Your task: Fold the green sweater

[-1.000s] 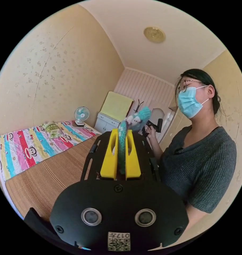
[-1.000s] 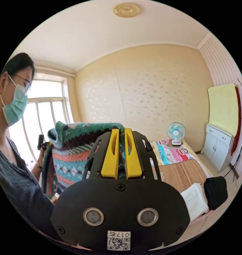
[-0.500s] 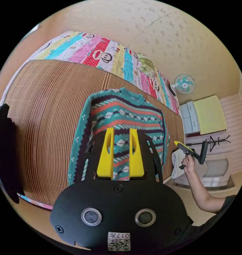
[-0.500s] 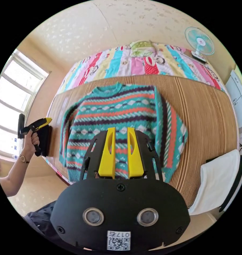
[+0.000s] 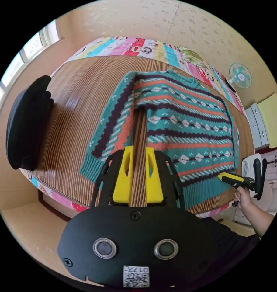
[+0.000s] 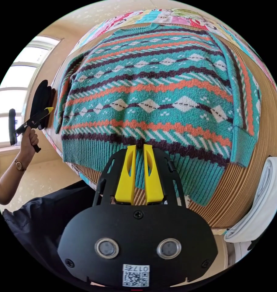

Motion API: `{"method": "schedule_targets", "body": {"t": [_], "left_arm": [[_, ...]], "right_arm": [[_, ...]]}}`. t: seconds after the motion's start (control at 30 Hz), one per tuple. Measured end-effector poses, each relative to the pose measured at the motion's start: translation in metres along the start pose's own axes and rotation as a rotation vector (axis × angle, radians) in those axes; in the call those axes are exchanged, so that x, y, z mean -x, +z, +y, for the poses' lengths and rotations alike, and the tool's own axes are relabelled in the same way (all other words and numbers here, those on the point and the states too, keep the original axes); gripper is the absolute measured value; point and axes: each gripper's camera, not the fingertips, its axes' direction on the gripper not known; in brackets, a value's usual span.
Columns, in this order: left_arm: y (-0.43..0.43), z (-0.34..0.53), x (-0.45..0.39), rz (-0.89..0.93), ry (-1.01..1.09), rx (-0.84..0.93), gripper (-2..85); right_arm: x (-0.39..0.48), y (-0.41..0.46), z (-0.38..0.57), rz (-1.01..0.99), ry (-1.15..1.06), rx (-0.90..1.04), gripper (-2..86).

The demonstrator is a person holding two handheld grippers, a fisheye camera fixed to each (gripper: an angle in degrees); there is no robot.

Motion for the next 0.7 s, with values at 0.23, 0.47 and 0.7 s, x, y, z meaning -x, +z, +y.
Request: {"method": "schedule_targets", "body": {"t": [0.23,0.47,0.7], "left_arm": [[0.06,-0.018,0.128,0.0,-0.407,0.195,15.2],[0.03,-0.039,0.111,-0.15,-0.232,0.101,5.9],[-0.152,-0.12,0.114,0.12,-0.333,-0.364,5.3]], "right_arm": [[-0.027,-0.026,0.008,-0.05,0.059,-0.031,3.0],[-0.048,-0.054,0.007,-0.093,0.102,-0.034,3.0],[-0.047,-0.083,0.006,-0.114,0.124,-0.003,3.0]]}}
